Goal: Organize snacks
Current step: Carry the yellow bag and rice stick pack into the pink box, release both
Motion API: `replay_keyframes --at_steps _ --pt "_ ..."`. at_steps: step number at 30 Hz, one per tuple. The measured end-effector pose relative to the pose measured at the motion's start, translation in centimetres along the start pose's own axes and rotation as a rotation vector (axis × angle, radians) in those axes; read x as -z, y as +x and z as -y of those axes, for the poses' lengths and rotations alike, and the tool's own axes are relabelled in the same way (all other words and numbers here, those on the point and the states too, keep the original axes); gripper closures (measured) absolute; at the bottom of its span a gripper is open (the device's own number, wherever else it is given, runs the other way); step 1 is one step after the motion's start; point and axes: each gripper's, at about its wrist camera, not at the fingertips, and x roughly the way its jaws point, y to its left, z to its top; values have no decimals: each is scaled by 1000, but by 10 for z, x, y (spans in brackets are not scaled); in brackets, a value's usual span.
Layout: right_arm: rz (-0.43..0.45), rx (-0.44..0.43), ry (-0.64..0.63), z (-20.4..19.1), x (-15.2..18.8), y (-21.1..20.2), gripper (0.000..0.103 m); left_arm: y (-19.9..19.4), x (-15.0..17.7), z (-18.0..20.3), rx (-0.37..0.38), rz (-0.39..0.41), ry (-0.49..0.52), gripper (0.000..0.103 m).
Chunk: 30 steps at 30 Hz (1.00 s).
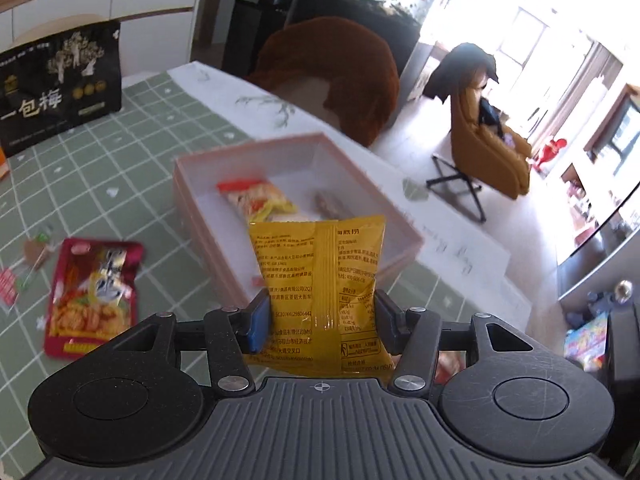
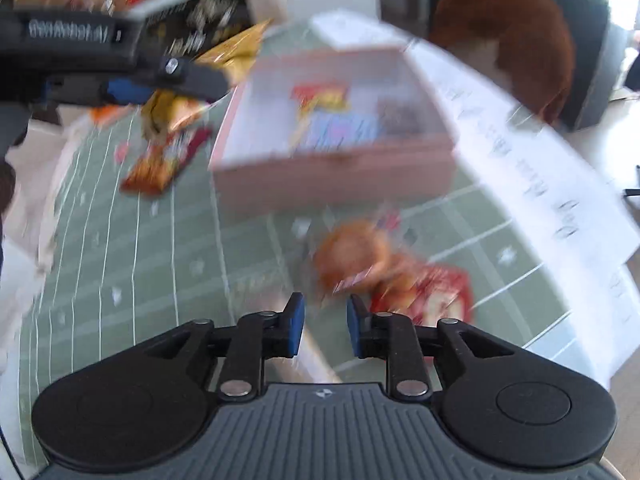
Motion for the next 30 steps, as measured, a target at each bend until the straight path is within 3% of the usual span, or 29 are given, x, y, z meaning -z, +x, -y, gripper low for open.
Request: replay_keyframes --at_steps 1,2,3,5,14,19,21,22,26,30 --pt "-13 5 -24 -4 2 5 77 2 7 -1 -18 -15 6 44" --pt "-21 1 -53 -8 3 10 67 2 15 -3 -27 -33 4 44" --pt "-21 -3 -70 -11 3 14 52 2 21 -7 -28 -50 -4 44" --pt "-22 -18 -76 -17 2 22 39 -1 29 -12 -35 -68 -24 44" --pt "-91 -18 -156 -39 10 39 35 -34 47 -9 -76 -39 -86 44" --pt "-69 -6 -164 -37 14 38 39 -44 70 -8 -108 -50 -170 44" --pt "-67 11 -201 -36 15 34 69 -44 82 -10 -109 -68 -203 44" --pt "-76 11 -217 -35 15 33 72 -43 86 -11 -104 -79 -220 44" --pt "-80 -57 -171 -25 12 18 75 -42 92 -11 -82 -91 -263 44" --pt "-18 -120 -69 -5 -5 -14 75 -57 66 -12 -28 15 -273 44"
